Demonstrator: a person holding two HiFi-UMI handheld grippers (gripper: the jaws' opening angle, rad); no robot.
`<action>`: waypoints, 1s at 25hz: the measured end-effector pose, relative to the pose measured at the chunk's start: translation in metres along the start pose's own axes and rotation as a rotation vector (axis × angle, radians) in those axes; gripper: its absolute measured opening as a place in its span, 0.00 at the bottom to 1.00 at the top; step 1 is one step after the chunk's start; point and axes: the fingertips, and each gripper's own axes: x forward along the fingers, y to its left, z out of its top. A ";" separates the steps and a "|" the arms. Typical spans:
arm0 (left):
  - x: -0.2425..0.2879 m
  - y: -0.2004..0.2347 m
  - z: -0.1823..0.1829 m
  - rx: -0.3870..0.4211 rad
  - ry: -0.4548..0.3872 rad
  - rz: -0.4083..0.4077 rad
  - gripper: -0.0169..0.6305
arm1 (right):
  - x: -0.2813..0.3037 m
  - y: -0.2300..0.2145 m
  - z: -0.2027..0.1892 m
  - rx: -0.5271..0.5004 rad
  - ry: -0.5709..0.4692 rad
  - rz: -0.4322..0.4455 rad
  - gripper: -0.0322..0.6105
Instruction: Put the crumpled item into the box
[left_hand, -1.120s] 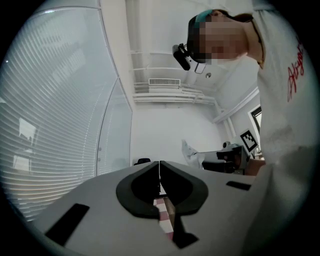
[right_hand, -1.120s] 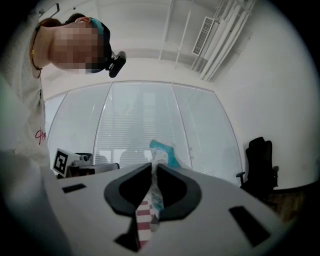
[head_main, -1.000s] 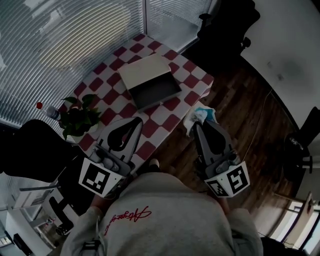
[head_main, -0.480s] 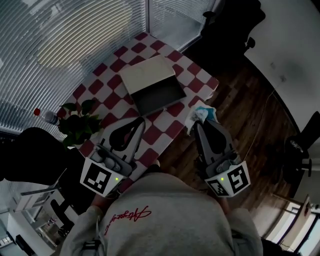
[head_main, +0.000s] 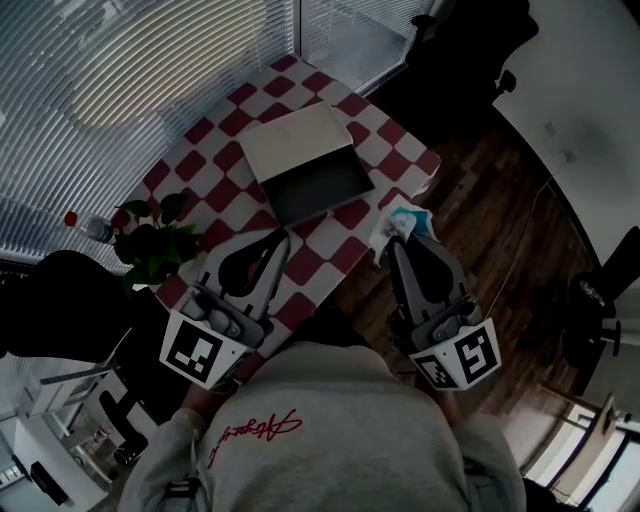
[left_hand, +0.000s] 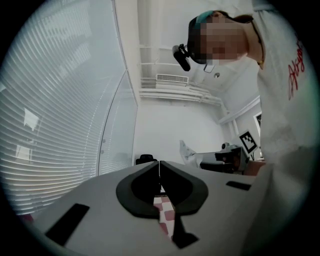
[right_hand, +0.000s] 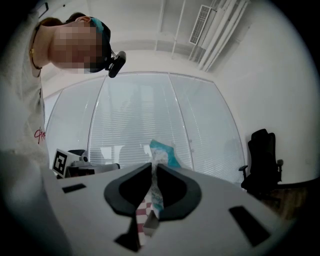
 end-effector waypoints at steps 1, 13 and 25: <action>0.001 -0.001 0.000 0.000 0.004 0.005 0.05 | 0.001 -0.001 0.000 0.000 0.002 0.006 0.12; 0.003 0.004 0.011 0.041 0.007 0.108 0.05 | 0.023 -0.016 0.009 0.001 0.007 0.092 0.12; 0.005 0.013 0.015 0.064 -0.003 0.177 0.05 | 0.041 -0.020 0.006 0.008 0.024 0.159 0.12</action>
